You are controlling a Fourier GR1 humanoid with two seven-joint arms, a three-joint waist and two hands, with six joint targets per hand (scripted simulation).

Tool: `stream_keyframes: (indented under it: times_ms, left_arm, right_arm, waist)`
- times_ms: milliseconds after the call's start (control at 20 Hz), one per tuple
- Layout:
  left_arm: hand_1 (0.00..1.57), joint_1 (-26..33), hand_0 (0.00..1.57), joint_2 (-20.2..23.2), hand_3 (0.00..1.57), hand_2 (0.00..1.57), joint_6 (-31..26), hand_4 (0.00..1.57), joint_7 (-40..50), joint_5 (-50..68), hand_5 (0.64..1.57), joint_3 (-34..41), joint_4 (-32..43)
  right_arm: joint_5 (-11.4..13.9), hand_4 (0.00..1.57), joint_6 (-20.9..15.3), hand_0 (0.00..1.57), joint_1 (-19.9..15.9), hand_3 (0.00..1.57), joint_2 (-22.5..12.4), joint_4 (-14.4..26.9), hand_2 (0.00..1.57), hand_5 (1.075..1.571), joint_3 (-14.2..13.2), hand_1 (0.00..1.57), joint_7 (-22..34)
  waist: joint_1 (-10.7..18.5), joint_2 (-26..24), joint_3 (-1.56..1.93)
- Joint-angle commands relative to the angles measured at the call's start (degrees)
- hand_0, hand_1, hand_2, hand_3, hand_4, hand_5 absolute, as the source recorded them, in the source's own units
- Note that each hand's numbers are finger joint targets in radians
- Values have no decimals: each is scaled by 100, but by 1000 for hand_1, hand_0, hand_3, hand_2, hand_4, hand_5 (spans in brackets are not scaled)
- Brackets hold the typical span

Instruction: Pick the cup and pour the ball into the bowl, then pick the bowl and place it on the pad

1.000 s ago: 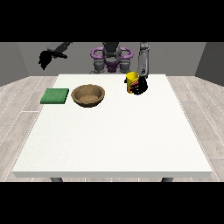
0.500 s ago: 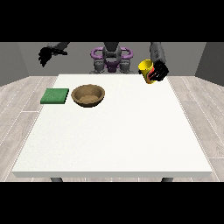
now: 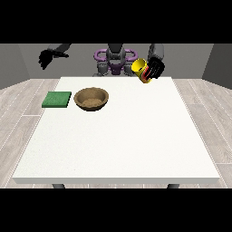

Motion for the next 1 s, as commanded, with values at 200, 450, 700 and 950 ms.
stream_keyframes:
  times_ms: [200, 450, 700, 950]
  left_arm:
    - [1537, -648, 1537, -372, 1571, 1571, 231, 1571, 1666, -1768, 1165, -1048, 206]
    - [1538, -1132, 1538, -495, 1571, 1571, -235, 1485, 2304, -2935, 1334, -1861, 373]
    - [1477, -1383, 1477, -1037, 1571, 1571, -872, 1571, 2585, -3881, 1098, -2727, 556]
    - [1533, -1621, 1533, -1240, 1571, 1571, -1535, 1556, 2883, -4943, 1164, -3605, 844]
  right_arm:
    - [-231, 0, 414, 0, -106, 0, -312, 376, 0, 1570, -155, 0, 137]
    - [-31, 0, 434, 0, -33, 0, -309, 565, 0, 1571, -85, 0, -141]
    - [33, 0, 354, 0, -202, 0, -259, 628, 0, 1571, -16, 0, -97]
    - [29, 0, 223, 0, -319, 0, -16, 726, 0, 1570, 8, 0, -258]
  waist:
    - [-180, -236, 6]
    - [-141, -372, 9]
    - [-265, -328, 4]
    - [-197, -327, 7]
